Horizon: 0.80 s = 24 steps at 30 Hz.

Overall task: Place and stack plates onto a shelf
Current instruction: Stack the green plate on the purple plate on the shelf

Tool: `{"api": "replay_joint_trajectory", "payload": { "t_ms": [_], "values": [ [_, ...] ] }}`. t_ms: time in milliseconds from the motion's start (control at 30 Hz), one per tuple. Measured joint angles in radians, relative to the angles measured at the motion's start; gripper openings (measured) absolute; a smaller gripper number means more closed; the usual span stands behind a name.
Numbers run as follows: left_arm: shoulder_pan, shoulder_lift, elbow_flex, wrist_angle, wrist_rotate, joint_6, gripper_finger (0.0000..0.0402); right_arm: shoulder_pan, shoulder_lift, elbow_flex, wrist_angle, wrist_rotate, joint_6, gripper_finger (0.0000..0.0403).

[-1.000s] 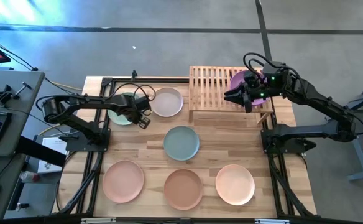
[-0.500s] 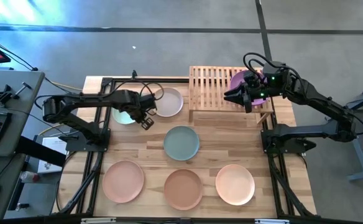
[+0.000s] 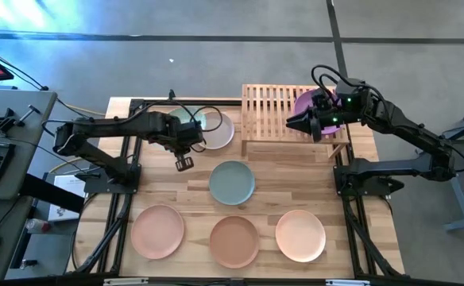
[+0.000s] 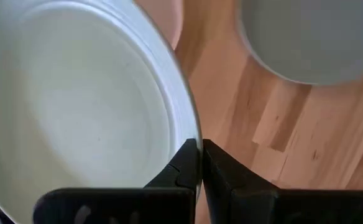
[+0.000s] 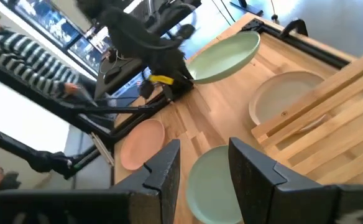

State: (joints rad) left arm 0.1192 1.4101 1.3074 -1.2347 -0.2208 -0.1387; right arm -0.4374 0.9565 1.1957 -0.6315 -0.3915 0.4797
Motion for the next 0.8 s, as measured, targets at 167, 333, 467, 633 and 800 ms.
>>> {"api": "replay_joint_trajectory", "payload": {
  "t_ms": [167,333,467,633,800],
  "values": [
    [-0.048,0.0,0.098,-0.007,-0.047,0.213,0.0,0.0,0.004,0.0,0.021,0.004,0.107,0.0118],
    [-0.088,0.0,0.178,-0.004,-0.056,0.345,0.0,0.019,0.021,0.0,0.101,0.006,0.134,0.0118],
    [-0.119,0.0,0.225,-0.003,-0.057,0.419,0.0,0.045,0.04,0.0,0.221,-0.001,0.167,0.0118],
    [-0.16,0.0,0.25,-0.003,-0.056,0.473,0.0,0.07,0.068,0.0,0.345,0.0,0.17,0.0118],
    [-0.216,0.0,0.25,-0.016,-0.045,0.519,0.0,0.099,0.094,0.0,0.458,0.057,0.139,0.0118]
  ]
}}
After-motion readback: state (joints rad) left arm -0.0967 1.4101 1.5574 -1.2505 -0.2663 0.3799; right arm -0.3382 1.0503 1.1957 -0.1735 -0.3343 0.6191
